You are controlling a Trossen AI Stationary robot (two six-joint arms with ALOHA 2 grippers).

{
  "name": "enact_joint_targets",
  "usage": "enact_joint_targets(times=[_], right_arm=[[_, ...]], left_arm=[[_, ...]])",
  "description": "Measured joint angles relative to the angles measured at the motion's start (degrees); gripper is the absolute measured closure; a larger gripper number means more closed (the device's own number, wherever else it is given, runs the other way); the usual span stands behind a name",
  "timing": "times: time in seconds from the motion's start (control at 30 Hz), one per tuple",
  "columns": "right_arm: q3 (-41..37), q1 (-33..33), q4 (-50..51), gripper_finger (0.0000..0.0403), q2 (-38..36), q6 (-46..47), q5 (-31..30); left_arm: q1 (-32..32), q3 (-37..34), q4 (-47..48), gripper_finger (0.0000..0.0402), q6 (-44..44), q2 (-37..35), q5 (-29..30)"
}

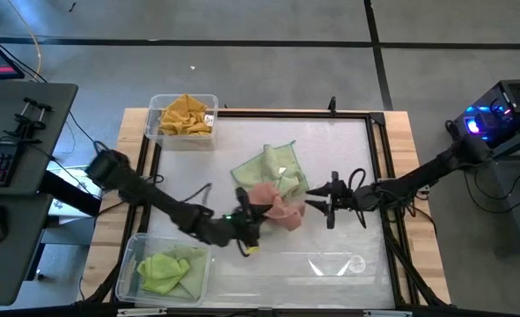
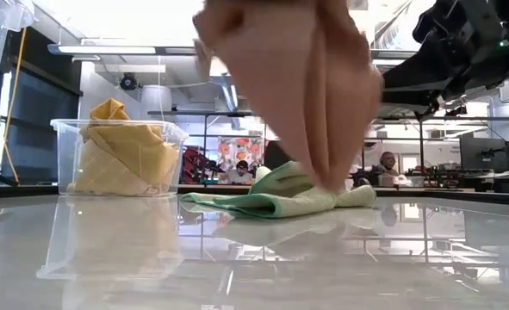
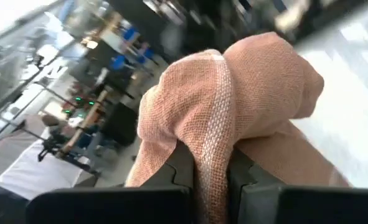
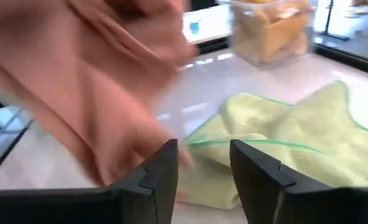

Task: Sort towels by color in basket
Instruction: Put the dark orange towel into the top transparent bin

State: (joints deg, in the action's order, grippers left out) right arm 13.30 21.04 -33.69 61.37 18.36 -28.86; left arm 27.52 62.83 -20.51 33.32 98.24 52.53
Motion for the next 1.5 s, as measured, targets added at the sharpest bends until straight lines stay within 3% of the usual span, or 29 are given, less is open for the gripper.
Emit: enact_joint_targets(times=[0.13,0.27,0.37,0.57,0.8,1.0,1.13,1.2,1.5], right_arm=[[-0.11,0.00,1.59,0.0261,0.31,1.85,-1.18],[-0.11,0.00,1.69,0.0261,3.45,4.78,-1.10],[-0.11,0.00,1.41,0.0261,6.80,7.17,-1.08],[-0.13,0.00,-6.24,0.0261,14.42,6.63,-1.02],[-0.15,0.02,-15.76,0.0261,22.89,5.19,0.53],[-0.15,0.00,-21.31,0.0261,27.50,4.73,2.87],[-0.16,0.00,-23.77,0.0261,29.07,4.83,3.18],[-0.15,0.00,-24.48,0.0261,29.50,5.30,3.19],[-0.17,0.00,-25.70,0.0261,29.68,7.09,3.17]], left_arm=[[2.03,0.00,-3.76,0.0387,2.92,-6.40,3.20],[2.50,0.00,-10.31,0.0381,10.87,-11.35,15.74],[0.55,0.02,-14.60,0.0381,17.66,-15.64,22.45],[-7.31,0.02,-15.43,0.0381,25.83,-24.57,28.68],[-17.95,0.04,-14.72,0.0381,27.40,-32.03,28.63],[-28.82,0.07,-9.99,0.0381,28.21,-34.15,29.18],[-36.18,0.07,-5.23,0.0382,26.26,-34.35,28.15],[-39.42,0.07,-0.49,0.0384,21.32,-34.36,25.01],[-54.81,0.04,37.25,0.0386,-8.09,-34.87,0.34]])
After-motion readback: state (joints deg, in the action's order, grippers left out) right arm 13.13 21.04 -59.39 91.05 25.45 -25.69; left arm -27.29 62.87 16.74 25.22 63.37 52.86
